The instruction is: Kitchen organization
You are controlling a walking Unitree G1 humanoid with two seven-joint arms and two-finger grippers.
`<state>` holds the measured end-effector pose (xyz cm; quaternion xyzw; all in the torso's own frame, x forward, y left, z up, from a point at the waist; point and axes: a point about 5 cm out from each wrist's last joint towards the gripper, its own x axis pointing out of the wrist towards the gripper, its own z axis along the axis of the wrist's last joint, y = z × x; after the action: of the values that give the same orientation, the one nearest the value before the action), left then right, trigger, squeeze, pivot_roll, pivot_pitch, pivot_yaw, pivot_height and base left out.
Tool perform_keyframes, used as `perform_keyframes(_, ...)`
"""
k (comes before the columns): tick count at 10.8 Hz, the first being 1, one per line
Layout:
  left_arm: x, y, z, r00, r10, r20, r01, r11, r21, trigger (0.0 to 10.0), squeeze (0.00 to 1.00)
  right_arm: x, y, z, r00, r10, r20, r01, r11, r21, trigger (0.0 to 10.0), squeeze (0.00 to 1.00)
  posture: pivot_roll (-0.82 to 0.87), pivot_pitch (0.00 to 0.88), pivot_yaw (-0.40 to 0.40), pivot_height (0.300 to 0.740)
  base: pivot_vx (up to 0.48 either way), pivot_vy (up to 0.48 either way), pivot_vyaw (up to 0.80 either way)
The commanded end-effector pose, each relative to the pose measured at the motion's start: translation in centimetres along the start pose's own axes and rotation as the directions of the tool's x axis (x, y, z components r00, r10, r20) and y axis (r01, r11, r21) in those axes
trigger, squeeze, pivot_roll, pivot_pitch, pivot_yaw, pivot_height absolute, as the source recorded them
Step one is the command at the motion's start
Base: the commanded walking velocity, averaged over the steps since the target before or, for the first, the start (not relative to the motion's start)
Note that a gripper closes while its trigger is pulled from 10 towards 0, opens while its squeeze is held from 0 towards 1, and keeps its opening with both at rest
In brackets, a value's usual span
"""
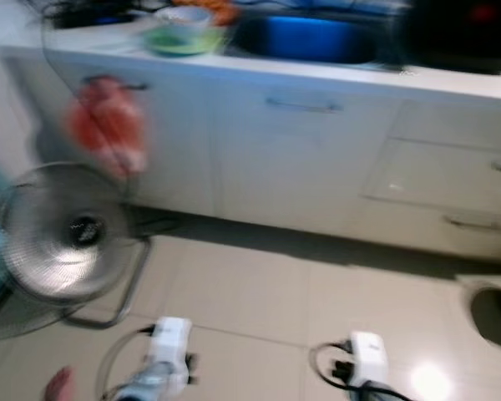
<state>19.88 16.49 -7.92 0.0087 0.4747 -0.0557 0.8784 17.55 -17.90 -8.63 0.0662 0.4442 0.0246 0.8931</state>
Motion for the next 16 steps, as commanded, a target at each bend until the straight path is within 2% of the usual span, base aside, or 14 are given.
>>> perform_keyframes(1, -0.12, 0.66, -0.3, 1.0, 0.02, -0.013, -0.02, 1.0, 0.003, 10.0, 0.0, 0.07, 0.47, -0.19, 1.0, 0.017, -0.009, -0.017, 1.0, 0.004, 10.0, 0.0, 0.07, 0.062, -0.003, 0.74, 0.345, 0.285, 0.0)
perform_keyframes(4, -0.1, 0.69, -0.15, 1.0, 0.025, -0.01, -0.025, 1.0, 0.003, 10.0, 0.0, 0.11, 0.47, -0.03, 1.0, 0.015, -0.006, -0.015, 1.0, 0.005, 10.0, 0.0, 0.07, 0.058, -0.004, 0.74, 0.345, 0.289, 0.0)
perform_keyframes(8, -0.08, 0.64, -0.04, 0.999, 0.034, -0.004, -0.034, 0.999, 0.0, 10.0, 0.0, 0.11, 0.38, 0.06, 1.0, 0.013, -0.004, -0.013, 1.0, 0.008, 10.0, 0.0, 0.08, 0.056, -0.01, 0.74, 0.438, 0.0, 0.0)
perform_keyframes(11, -0.1, 0.62, -0.25, 0.999, 0.051, 0.005, -0.05, 0.997, -0.055, 10.0, 0.0, 0.07, 0.37, -0.04, 1.0, 0.023, -0.008, -0.023, 1.0, -0.007, 10.0, 0.0, 0.09, 0.081, -0.014, 0.74, 0.0, 0.0, 0.0)
perform_keyframes(16, -0.11, 0.81, -0.04, 0.999, 0.046, 0.006, -0.046, 0.999, -0.026, 10.0, 0.0, 0.12, 0.5, 0.03, 1.0, 0.009, 0.002, -0.009, 1.0, 0.025, 10.0, 0.0, 0.08, 0.1, 0.0, 0.74, 0.0, 0.0, 0.0)
